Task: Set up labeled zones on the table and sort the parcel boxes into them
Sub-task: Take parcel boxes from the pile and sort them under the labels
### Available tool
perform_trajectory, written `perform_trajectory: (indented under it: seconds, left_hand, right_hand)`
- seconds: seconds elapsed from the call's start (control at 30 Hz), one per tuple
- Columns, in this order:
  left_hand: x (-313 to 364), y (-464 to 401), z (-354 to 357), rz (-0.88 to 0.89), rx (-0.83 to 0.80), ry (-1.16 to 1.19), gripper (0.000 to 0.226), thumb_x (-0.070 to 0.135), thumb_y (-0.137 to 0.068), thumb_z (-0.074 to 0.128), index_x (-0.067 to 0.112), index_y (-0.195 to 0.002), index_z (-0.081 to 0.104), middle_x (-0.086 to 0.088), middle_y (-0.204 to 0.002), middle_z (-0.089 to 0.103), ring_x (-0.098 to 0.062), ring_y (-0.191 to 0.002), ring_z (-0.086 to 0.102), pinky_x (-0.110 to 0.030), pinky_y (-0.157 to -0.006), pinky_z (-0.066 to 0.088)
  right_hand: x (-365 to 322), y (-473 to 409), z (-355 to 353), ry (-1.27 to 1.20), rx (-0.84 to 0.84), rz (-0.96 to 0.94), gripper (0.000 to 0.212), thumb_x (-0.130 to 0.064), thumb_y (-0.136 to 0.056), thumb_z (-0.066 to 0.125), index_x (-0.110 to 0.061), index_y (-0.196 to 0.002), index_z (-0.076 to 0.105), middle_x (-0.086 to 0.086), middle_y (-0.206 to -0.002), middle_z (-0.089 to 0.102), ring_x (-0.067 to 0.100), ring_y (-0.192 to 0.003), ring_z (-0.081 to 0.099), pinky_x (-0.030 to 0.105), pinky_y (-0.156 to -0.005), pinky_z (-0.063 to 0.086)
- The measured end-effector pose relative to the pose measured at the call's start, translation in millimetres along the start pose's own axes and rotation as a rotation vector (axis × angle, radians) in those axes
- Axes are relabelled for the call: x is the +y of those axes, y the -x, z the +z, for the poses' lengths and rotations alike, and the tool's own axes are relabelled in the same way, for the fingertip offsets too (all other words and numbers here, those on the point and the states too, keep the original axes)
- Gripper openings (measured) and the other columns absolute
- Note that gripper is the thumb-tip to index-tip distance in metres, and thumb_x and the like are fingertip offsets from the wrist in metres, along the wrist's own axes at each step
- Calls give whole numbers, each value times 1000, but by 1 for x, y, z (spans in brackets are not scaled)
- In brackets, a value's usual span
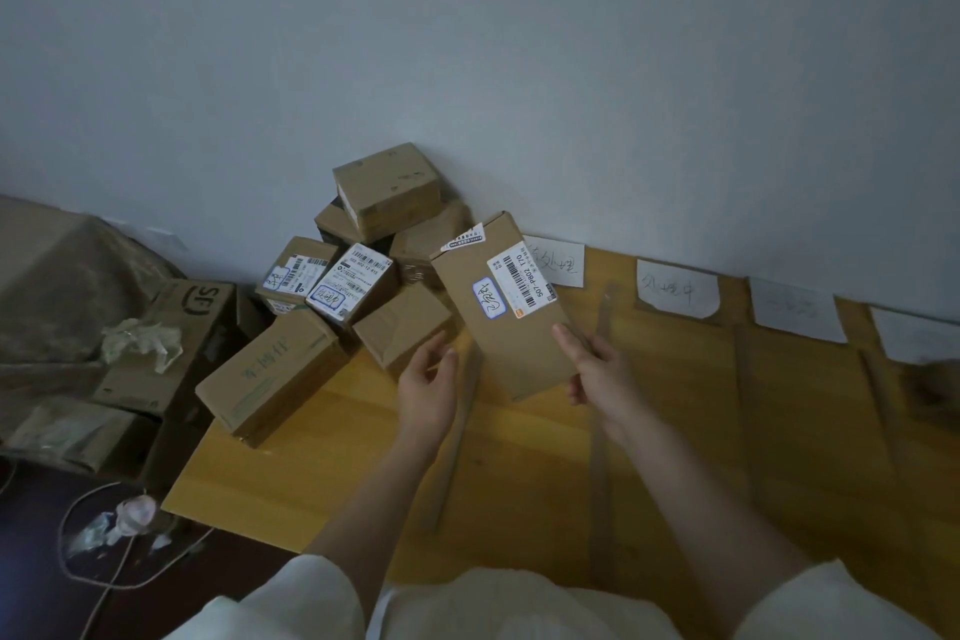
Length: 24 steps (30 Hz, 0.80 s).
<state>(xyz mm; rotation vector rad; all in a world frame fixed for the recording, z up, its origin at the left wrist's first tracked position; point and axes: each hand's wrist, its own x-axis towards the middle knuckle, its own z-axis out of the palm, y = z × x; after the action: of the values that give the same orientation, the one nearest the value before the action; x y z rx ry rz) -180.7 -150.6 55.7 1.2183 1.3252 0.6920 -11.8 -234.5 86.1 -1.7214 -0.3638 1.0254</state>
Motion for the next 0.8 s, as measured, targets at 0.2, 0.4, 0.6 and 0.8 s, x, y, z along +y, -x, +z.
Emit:
perform_trajectory:
  seconds: [0.2,0.4,0.6,0.8]
  left_hand:
    - [4,6,6,32,-71,-49,34,30,-97,51,23,-130,57,0,-121,64,-15,-111,59,-42,-99,49]
    - [15,16,11,-2,-179,23,26,36,-97,51,26,-118,60,-2,-117,66,-17,-107,61,-30,-90,49]
    - [29,21,22,-63,-254,168,48,33,-87,66,20,-129,46,-2,-107,70,-16,-98,66,-31,-86,52]
    - [26,12,25,-83,-210,228,46,15,-90,65,9,-130,45,-5,-103,67,-14,-88,65,-22,-73,53]
  right_hand:
    - [3,2,-4,-86,-4,37,21,-46,-88,65,-29,-98,68,-4,-72,60,9,-53,45,22,-52,39]
    - [10,1,0,-270,-9,207,30,-47,-88,63,-24,-107,60,1,-93,66,15,-69,60,26,-61,49]
    - [30,3,7,-338,-174,297,49,-37,-87,67,-21,-131,53,6,-121,67,23,-107,67,36,-78,56]
    - [40,8,-2,-244,-164,244,45,-35,-89,66,-24,-130,52,-1,-121,67,20,-101,69,34,-79,55]
